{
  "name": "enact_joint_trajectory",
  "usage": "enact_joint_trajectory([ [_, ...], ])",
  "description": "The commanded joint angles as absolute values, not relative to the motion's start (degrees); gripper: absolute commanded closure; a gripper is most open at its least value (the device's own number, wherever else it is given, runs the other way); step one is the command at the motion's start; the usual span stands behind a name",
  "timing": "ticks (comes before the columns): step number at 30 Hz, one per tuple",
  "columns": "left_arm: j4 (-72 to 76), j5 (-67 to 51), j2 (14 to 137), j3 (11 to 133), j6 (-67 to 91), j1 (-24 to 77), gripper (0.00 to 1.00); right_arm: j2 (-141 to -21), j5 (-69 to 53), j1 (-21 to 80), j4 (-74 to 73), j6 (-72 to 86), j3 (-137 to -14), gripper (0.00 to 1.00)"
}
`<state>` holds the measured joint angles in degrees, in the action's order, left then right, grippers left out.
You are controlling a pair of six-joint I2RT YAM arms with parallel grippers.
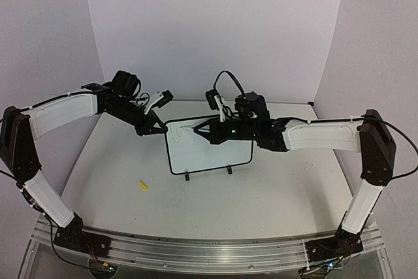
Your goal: Write a sentence on the whiteboard
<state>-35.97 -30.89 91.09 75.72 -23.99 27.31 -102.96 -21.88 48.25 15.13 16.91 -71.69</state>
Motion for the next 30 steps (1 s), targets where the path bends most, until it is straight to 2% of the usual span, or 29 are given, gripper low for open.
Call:
enact_joint_trajectory([
  [1,-36.62,-24.51,90.68,76.73,-25.76,26.54,1.0,-103.6,-21.9,47.84,16.26,16.26,-74.05,1.0],
  [8,-36.63,-24.26,90.55,76.64,-25.77,26.54,1.0,-101.04,-25.87,47.9,16.26,15.58,-71.39,1.0],
  [14,-36.58,-24.13,90.85,76.73,-25.79,26.55,1.0,-96.62,-23.37,47.9,16.28,15.77,-67.88,1.0],
  [30,-36.65,-23.99,90.96,76.64,-25.77,26.54,1.0,-100.83,-20.93,47.93,16.26,15.97,-71.72,1.0],
])
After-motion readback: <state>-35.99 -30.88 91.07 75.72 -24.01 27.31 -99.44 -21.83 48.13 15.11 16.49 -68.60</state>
